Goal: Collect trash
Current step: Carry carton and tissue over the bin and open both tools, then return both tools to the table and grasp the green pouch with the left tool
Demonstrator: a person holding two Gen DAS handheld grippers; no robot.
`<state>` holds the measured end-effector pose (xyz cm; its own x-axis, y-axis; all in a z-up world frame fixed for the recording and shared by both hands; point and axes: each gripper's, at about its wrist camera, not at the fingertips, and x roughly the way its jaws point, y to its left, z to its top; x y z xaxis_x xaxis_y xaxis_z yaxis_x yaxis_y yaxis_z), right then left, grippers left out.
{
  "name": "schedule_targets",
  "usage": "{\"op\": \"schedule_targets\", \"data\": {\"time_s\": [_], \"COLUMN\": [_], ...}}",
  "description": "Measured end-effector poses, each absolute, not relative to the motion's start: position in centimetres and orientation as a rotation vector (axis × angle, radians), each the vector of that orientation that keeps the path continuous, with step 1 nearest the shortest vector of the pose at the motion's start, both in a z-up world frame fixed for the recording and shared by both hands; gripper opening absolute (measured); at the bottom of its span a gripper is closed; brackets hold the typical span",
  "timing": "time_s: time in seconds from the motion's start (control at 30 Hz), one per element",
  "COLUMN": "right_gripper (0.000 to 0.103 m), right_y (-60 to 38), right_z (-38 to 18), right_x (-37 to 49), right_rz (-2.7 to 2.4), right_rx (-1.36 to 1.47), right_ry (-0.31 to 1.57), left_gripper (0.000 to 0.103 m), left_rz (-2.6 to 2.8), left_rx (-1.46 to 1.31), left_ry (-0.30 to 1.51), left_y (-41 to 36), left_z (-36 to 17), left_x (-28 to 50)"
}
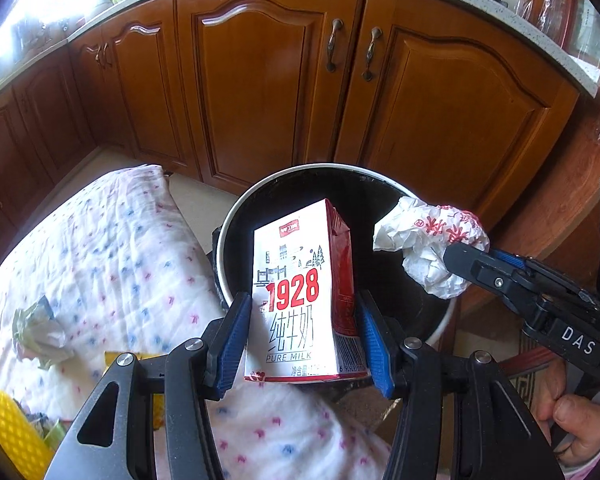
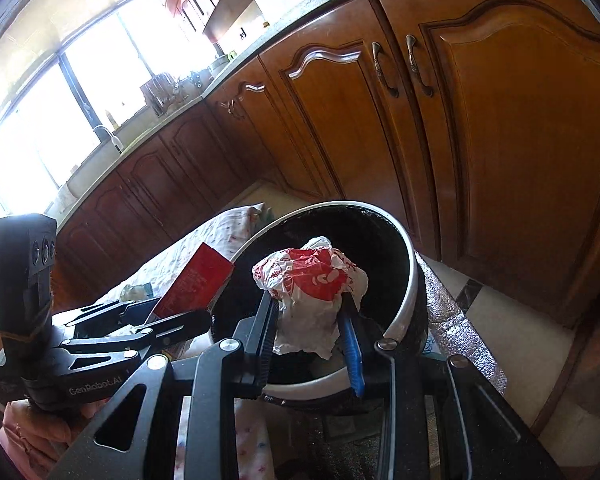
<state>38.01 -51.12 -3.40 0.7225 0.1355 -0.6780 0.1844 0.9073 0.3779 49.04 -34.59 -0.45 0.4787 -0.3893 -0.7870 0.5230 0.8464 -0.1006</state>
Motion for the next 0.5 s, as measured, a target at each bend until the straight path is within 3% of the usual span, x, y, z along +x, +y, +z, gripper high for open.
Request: {"op": "schedule_targets", "data": {"time_s": [0.27,0.5], "right_gripper": [0.032,0.050], "right_y": [-52.5,-53.5], "right_z": [-3.9,-3.8], "right_x": [40.0,40.0], "right_rz": [-0.035,-0.033], "right_rx": [0.434,0.484], "right_ry": [0.816,0.803], "left_gripper": [0.052,0.063], "left_rz": [-0.542,-0.547], "left_rx": [0.194,0.161], "left_ry": [0.950,0.934], "left_y": [-36.2,-36.1], "left_z": [-1.4,-1.4], "left_x": [51.6,51.6]}}
